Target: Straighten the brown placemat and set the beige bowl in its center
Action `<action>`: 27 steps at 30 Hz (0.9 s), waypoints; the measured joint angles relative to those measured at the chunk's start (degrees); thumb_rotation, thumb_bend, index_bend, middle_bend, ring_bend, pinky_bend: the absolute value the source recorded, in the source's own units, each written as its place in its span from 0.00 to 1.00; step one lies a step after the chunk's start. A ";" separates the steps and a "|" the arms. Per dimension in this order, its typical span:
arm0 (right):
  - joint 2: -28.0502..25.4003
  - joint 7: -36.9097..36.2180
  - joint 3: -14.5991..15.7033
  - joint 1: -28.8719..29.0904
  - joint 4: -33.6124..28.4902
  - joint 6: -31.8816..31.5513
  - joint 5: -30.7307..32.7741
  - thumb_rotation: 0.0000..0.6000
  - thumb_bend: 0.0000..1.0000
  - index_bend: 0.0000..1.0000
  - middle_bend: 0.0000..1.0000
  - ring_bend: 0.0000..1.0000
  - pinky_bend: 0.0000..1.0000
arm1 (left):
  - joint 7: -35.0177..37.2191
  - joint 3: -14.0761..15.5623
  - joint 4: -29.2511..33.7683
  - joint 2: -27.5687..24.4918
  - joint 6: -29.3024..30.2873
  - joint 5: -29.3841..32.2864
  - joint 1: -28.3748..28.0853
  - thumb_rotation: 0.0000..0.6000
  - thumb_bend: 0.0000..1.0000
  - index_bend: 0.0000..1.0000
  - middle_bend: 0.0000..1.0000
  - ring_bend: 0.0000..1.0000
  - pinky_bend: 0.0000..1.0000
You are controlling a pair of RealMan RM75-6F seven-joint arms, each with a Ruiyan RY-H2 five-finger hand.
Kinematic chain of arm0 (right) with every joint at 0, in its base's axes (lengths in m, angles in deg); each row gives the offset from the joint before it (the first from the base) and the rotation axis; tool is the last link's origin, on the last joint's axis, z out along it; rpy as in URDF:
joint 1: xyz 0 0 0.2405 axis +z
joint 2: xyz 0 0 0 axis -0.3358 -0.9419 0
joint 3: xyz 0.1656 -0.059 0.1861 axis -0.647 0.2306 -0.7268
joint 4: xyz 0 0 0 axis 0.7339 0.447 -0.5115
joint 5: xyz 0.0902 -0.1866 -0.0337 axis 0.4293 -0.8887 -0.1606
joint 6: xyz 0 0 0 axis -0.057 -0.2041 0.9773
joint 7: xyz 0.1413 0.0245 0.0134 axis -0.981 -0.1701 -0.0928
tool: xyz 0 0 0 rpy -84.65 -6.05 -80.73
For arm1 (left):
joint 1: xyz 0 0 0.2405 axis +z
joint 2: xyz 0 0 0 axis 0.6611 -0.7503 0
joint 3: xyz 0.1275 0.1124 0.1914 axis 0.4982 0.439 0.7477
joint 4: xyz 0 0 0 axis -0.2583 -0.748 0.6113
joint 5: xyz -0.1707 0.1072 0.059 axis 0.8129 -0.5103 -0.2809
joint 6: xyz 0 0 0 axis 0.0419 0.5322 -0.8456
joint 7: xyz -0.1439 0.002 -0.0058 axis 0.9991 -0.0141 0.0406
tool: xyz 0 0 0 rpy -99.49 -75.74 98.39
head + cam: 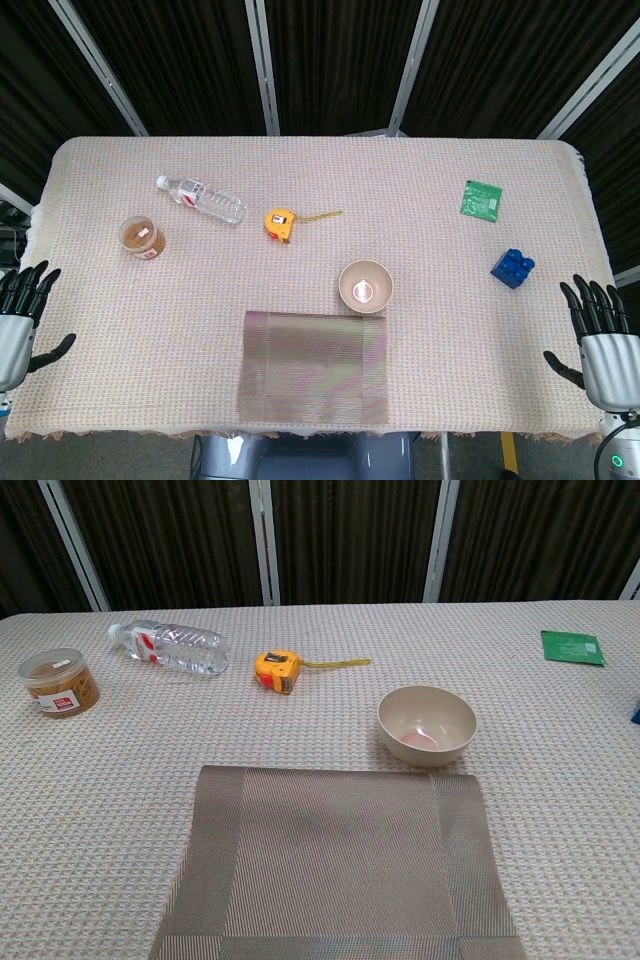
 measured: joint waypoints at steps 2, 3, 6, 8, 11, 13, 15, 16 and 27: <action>-0.01 0.05 0.09 0.02 -0.06 0.15 -0.07 1.00 0.00 0.00 0.00 0.00 0.00 | 0.11 -0.06 0.02 -0.05 -0.04 0.13 -0.01 1.00 0.24 0.00 0.00 0.00 0.00; 0.00 0.05 0.14 0.04 -0.06 0.23 -0.10 1.00 0.00 0.00 0.00 0.00 0.00 | 0.14 -0.09 0.03 -0.07 -0.05 0.18 -0.01 1.00 0.24 0.00 0.00 0.00 0.00; 0.03 -0.08 0.27 0.16 -0.08 0.59 -0.23 1.00 0.00 0.00 0.00 0.00 0.00 | 0.22 -0.15 -0.01 -0.10 0.01 0.32 0.05 1.00 0.24 0.00 0.00 0.00 0.00; 0.06 -0.23 0.43 0.35 -0.12 1.08 -0.36 1.00 0.00 0.00 0.00 0.00 0.00 | 0.23 -0.16 -0.06 -0.10 0.07 0.39 0.12 1.00 0.24 0.00 0.00 0.00 0.00; 0.11 -0.63 0.79 1.17 -0.35 2.78 -0.85 1.00 0.00 0.00 0.00 0.00 0.00 | -0.12 -0.21 -0.23 0.04 0.03 0.62 0.15 1.00 0.24 0.00 0.00 0.00 0.00; 0.18 -0.68 1.00 2.30 -0.48 4.72 -1.40 1.00 0.00 0.00 0.00 0.00 0.00 | -0.34 -0.33 -0.36 0.19 -0.03 0.81 0.10 1.00 0.24 0.00 0.00 0.00 0.00; 0.28 -0.25 1.12 4.00 -0.65 7.26 -2.21 1.00 0.00 0.00 0.00 0.00 0.00 | -0.60 -0.49 -0.51 0.43 -0.19 1.12 0.02 1.00 0.24 0.00 0.00 0.00 0.00; 0.32 0.04 1.12 4.96 -0.81 8.61 -2.57 1.00 0.00 0.00 0.00 0.00 0.00 | -0.70 -0.56 -0.56 0.56 -0.33 1.27 -0.05 1.00 0.24 0.00 0.00 0.00 0.00; 1.34 2.49 -2.40 23.56 -6.53 35.41 -2.45 1.00 0.00 0.01 0.00 0.00 0.00 | -2.45 -1.65 -1.36 1.68 -1.59 3.90 -0.61 1.00 0.24 0.00 0.00 0.00 0.00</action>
